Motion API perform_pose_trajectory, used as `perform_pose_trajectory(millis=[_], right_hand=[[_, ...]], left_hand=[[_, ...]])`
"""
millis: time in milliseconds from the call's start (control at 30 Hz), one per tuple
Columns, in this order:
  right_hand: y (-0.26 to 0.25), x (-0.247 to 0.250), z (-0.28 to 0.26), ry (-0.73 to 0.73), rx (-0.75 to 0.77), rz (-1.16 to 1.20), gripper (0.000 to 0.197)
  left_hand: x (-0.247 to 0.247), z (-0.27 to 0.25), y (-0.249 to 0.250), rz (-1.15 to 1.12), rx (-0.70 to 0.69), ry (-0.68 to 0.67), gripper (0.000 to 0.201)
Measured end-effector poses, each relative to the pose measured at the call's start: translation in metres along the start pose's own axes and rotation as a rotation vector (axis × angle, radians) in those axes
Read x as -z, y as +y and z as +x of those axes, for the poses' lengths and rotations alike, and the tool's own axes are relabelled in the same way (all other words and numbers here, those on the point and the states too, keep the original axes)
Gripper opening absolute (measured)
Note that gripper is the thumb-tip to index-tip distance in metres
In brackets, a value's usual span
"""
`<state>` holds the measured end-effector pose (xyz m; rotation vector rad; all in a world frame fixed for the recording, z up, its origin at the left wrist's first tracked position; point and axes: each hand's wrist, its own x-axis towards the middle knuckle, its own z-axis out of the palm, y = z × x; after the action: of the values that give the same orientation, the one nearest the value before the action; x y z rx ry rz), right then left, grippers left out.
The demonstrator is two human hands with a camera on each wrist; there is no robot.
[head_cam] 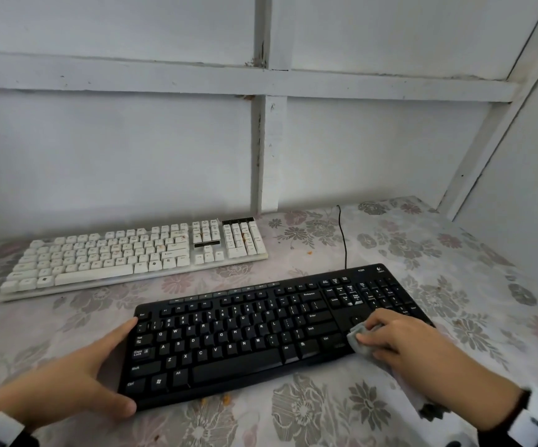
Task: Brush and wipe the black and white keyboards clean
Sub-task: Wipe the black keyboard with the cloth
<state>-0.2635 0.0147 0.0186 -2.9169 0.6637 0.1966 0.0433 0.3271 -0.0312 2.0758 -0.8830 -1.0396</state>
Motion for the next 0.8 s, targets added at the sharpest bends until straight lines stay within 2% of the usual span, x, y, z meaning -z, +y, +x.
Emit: perform_pose_trajectory(millis=[233, 367, 467, 600, 800], right_hand=[[0.028, 0.005, -0.006, 0.022, -0.094, -0.08, 0.02], [0.044, 0.015, -0.01, 0.092, -0.162, -0.117, 0.016], [0.03, 0.023, -0.008, 0.104, -0.091, 0.046, 0.02], [0.0, 0.011, 0.002, -0.013, 0.069, 0.142, 0.027], [0.026, -0.002, -0.003, 0.013, -0.021, 0.049, 0.021]], left_hand=[[0.002, 0.003, -0.006, 0.044, -0.013, 0.017, 0.123], [0.003, 0.004, -0.009, 0.034, -0.018, 0.006, 0.122], [0.002, 0.005, -0.009, 0.03, -0.029, 0.009, 0.122], [0.002, 0.005, -0.009, -0.005, -0.026, 0.011, 0.124], [0.002, 0.004, -0.009, -0.041, -0.036, 0.007, 0.125]])
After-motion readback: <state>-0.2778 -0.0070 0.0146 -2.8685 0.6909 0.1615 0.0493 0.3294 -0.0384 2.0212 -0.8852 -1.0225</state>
